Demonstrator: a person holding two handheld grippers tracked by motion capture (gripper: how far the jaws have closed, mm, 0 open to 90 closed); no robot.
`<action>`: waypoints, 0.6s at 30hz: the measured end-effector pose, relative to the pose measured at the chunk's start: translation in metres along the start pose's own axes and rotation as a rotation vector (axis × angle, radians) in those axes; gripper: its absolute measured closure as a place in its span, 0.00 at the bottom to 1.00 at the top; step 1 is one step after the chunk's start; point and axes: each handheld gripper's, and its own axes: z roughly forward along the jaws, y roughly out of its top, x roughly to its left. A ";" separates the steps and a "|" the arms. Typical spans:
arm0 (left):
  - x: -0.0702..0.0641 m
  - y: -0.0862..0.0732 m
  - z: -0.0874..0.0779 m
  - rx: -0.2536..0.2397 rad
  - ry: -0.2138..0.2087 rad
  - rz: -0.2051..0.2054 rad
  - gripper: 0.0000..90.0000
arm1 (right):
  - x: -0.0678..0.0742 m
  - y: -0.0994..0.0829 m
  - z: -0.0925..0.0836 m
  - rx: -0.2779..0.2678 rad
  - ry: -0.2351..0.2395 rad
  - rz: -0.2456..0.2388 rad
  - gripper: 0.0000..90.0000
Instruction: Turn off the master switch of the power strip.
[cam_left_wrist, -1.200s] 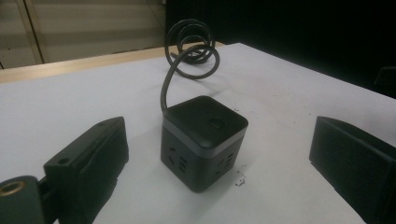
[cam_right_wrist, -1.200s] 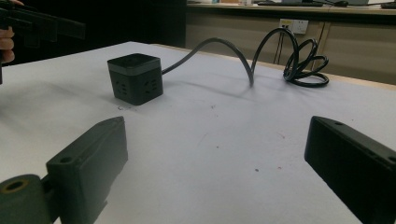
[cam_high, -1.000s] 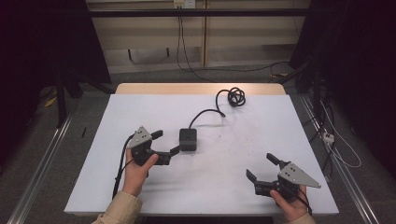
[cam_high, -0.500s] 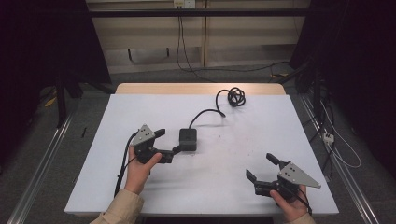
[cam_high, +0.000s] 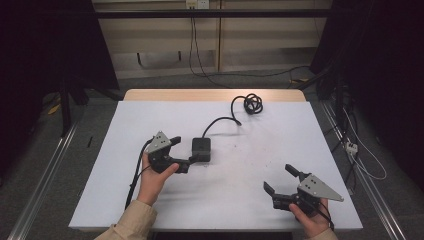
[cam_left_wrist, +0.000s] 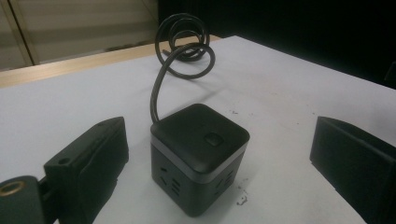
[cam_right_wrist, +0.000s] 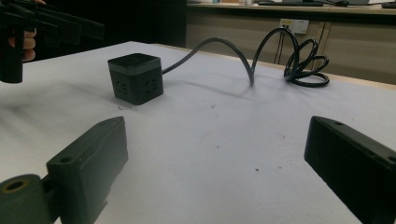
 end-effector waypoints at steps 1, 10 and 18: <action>0.000 0.000 0.001 -0.001 -0.002 -0.004 0.05 | 0.000 0.000 0.000 0.000 0.000 0.000 0.06; 0.000 0.001 0.006 0.017 -0.007 0.004 0.05 | 0.000 0.000 0.000 0.001 0.001 0.004 0.06; -0.001 0.002 0.012 0.034 -0.003 0.003 0.06 | -0.001 0.000 0.000 0.001 0.001 0.004 0.06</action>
